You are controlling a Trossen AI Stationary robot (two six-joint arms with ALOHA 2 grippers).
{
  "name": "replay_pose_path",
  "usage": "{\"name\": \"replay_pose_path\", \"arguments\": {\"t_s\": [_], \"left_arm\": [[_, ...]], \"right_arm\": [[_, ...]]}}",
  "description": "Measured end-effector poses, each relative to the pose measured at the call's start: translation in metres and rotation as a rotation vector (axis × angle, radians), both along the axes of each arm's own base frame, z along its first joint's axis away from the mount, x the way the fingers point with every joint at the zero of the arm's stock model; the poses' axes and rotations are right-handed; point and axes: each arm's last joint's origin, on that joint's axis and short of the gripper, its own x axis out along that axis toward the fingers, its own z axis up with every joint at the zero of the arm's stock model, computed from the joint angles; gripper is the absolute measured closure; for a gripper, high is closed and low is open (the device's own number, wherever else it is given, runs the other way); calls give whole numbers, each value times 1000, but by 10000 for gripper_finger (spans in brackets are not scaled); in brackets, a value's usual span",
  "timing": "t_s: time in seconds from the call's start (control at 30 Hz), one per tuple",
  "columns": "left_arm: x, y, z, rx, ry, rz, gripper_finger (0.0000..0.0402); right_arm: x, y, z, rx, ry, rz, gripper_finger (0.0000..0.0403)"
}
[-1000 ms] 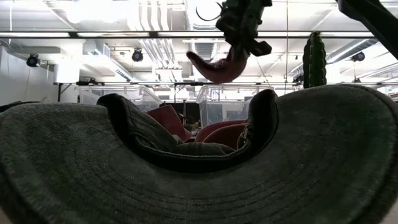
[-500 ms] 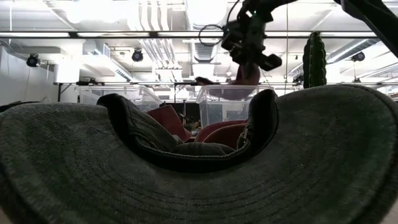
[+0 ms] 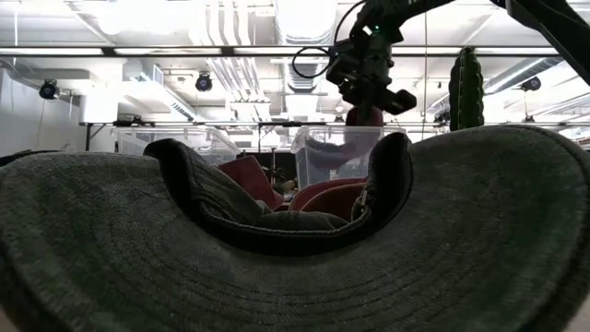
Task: Pick & Place hat
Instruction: Put the bottom right red cap into the right transparent bin, then put the right red cap into the right transparent bin
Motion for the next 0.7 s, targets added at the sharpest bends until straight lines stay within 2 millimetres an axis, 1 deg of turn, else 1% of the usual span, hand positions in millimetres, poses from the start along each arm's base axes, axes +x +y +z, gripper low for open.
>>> {"name": "replay_pose_path", "arguments": {"t_s": [0.17, 0.3, 0.4, 0.5, 0.6, 0.7], "left_arm": [[0, 0, 0, 1, 1, 1, 303], [0, 0, 0, 2, 3, 1, 303], [0, 0, 0, 2, 3, 1, 303], [0, 0, 0, 2, 3, 1, 303], [0, 0, -1, 4, 8, 1, 303], [1, 0, -1, 3, 16, -1, 303]], "right_arm": [[1, 0, 3, 2, -18, 1, 236], [0, 0, 16, -22, -53, 1, 192], [-1, 1, 30, -45, -85, -2, 175], [-4, 5, 47, -77, -129, -6, 169], [-3, 15, 66, -114, -190, 40, 168], [2, 31, 79, -135, -255, 130, 168]]}}
